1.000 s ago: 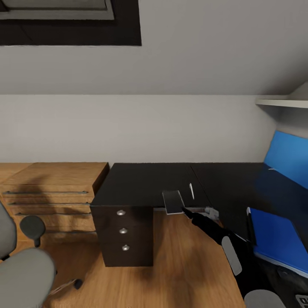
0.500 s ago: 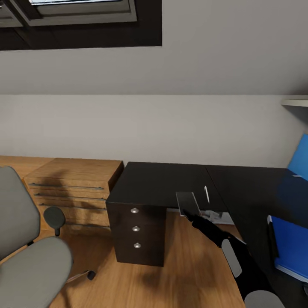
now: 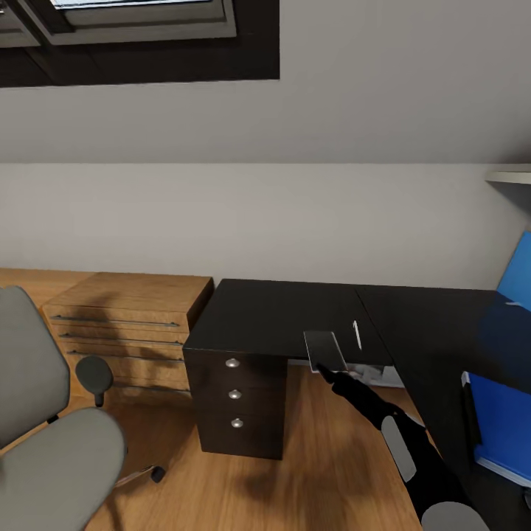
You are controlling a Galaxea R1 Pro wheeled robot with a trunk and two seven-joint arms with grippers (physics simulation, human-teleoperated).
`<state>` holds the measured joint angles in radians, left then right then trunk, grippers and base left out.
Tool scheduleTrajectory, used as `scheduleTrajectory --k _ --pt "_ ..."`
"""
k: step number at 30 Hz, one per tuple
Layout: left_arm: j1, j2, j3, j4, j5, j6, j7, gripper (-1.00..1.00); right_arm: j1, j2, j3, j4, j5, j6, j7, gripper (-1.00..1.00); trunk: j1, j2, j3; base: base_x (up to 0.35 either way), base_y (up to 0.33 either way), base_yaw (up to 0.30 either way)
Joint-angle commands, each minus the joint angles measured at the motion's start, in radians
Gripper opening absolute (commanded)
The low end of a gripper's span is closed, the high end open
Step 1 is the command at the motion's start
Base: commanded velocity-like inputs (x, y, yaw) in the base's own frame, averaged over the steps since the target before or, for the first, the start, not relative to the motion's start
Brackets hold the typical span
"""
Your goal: In the bedroom, organize the workspace by keeping the computer under the desk, ensuring the monitor is on the desk, placing the keyboard on the desk next to the monitor, placing the mouse on the desk next to the keyboard, moving the folder from the swivel chair onto the desk next to the mouse, stacking the notebook on top of the folder with the pen on top of the notebook, and positioning the swivel chair next to the desk.
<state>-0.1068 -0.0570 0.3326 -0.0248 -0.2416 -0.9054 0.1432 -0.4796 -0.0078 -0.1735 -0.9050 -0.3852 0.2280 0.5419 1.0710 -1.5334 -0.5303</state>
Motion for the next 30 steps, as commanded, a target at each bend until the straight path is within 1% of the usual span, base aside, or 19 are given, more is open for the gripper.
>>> scheduleTrajectory --k 1,9,13,15,17,20,21,24,25,27,30 --pt "-0.001 0.0 0.002 0.0 -0.011 -0.002 0.009 1.0 -0.001 0.0 -0.002 0.0 -0.011 0.006 0.003 1.0 0.0 -0.001 -0.001 0.0 0.0 0.0" --pt "-0.001 0.0 0.002 0.0 -0.012 -0.005 0.009 1.0 -0.001 -0.004 -0.004 -0.002 -0.015 0.002 0.002 1.0 0.0 -0.001 -0.001 0.0 0.0 0.0" --pt "-0.001 0.0 0.002 0.0 -0.013 -0.004 0.009 1.0 -0.001 -0.019 -0.007 -0.002 -0.019 0.003 0.004 1.0 0.0 -0.001 -0.001 0.0 0.0 0.0" --pt "-0.001 0.0 0.002 0.0 -0.013 -0.004 0.01 1.0 -0.001 -0.023 -0.008 -0.003 -0.026 0.003 0.004 1.0 0.0 -0.001 -0.001 0.0 0.0 0.0" --pt "-0.001 0.0 0.002 0.0 -0.013 -0.004 0.01 1.0 -0.001 -0.026 -0.009 -0.004 -0.042 0.003 0.003 1.0 0.0 -0.001 -0.001 0.0 0.0 0.0" --pt "-0.001 0.0 0.002 0.0 -0.013 -0.004 0.01 1.0 -0.001 -0.029 -0.011 -0.006 -0.087 0.006 0.003 1.0 0.0 -0.001 -0.001 0.0 0.0 0.0" --pt "-0.001 0.0 0.002 0.0 -0.013 -0.004 0.01 1.0 -0.001 -0.034 -0.014 -0.006 -0.129 0.014 0.002 1.0 0.0 -0.001 -0.001 0.0 0.0 0.0" --pt "-0.001 0.0 0.002 0.0 -0.013 -0.004 0.01 1.0 -0.001 -0.046 -0.018 -0.006 -0.197 0.037 0.002 1.0 0.0 -0.001 -0.001 0.0 0.0 0.0" --pt "-0.001 0.0 0.002 -0.001 -0.013 -0.004 0.01 1.0 -0.001 -0.053 -0.02 -0.004 -0.239 0.055 0.001 1.0 0.0 -0.001 -0.001 0.0 0.0 0.0" --pt "-0.001 0.0 0.002 -0.001 -0.013 -0.004 0.009 1.0 -0.001 -0.058 -0.021 -0.003 -0.271 0.07 0.001 1.0 0.0 -0.001 -0.001 0.0 0.0 0.0" --pt "-0.001 0.0 0.002 -0.001 -0.013 -0.004 0.009 1.0 0.004 -0.064 -0.023 -0.002 -0.309 0.085 0.001 1.0 0.0 -0.001 -0.001 0.0 0.0 0.0"
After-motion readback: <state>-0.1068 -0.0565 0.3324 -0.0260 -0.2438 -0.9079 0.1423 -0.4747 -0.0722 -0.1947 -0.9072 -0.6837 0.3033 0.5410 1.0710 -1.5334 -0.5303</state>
